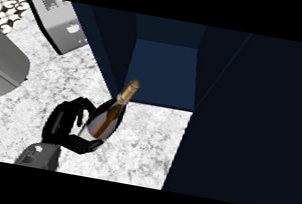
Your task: Pick up the wine, place it into the cabinet and close the cabinet
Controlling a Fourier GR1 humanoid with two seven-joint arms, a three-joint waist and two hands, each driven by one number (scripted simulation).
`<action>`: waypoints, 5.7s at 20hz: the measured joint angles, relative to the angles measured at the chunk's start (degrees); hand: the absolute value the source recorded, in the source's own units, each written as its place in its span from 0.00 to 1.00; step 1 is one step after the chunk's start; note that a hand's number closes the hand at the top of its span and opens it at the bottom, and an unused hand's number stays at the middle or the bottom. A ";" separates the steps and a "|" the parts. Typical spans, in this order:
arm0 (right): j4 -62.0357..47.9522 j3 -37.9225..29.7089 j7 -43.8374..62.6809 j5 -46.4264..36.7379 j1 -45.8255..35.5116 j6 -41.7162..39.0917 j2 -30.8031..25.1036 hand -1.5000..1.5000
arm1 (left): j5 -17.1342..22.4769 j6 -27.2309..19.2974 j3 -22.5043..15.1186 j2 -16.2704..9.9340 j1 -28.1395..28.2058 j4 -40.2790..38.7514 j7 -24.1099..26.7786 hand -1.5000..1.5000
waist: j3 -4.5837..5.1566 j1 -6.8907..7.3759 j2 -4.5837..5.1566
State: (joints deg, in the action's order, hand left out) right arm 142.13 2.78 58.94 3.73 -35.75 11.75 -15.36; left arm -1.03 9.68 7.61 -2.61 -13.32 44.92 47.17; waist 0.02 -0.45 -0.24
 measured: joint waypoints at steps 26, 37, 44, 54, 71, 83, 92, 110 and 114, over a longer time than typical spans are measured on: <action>-0.24 -3.24 -1.09 1.72 2.69 -1.31 -0.27 0.00 | 12.70 -29.71 -26.83 2.59 -7.32 44.41 -38.38 1.00 | -0.05 -0.11 0.00; -0.44 -3.62 -1.00 2.30 2.20 -1.97 -0.46 0.00 | 14.98 -38.77 -25.55 2.59 -21.93 34.92 -43.04 1.00 | -0.02 -0.47 0.17; -0.51 -4.12 -1.11 2.70 3.00 -2.61 -0.55 0.00 | 10.78 -38.69 -24.37 2.09 -26.25 27.84 -40.53 1.00 | -0.02 -0.38 0.17; -2.05 -4.99 -2.36 4.10 2.51 -3.67 0.39 0.00 | 13.59 -40.67 -25.43 2.56 -31.04 14.46 -32.15 1.00 | -0.01 -0.64 0.33; -1.94 -5.76 -3.01 4.96 3.27 -4.70 1.07 0.00 | 21.86 -41.02 -29.28 2.60 -32.06 -4.65 -18.12 1.00 | 0.00 -1.24 0.46; -3.12 -6.02 -3.38 5.53 1.67 -5.45 0.99 0.00 | 27.18 -38.97 -26.15 2.57 -35.54 -17.10 -7.83 1.00 | 0.04 -1.56 0.66; -3.26 -5.11 -3.30 5.54 1.56 -5.28 1.74 0.00 | 31.92 -35.51 -20.35 2.49 -41.96 -26.18 -5.64 1.00 | 0.04 -2.20 0.85; -3.55 -2.54 -5.14 5.42 2.42 -5.74 3.63 0.00 | 29.35 -41.93 -18.41 2.67 -46.96 -37.17 -4.28 1.00 | -0.42 -3.06 0.43; -3.67 -2.50 -5.13 5.44 1.43 -5.74 3.66 0.00 | 28.86 -42.39 -18.14 1.66 -49.38 -39.40 -6.08 1.00 | -0.13 -4.04 1.35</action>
State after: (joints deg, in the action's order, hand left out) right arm 138.45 0.28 53.80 9.17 -34.32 6.01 -11.70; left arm 27.82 -32.71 -10.54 -0.95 -62.70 5.52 41.09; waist -0.11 -4.49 1.11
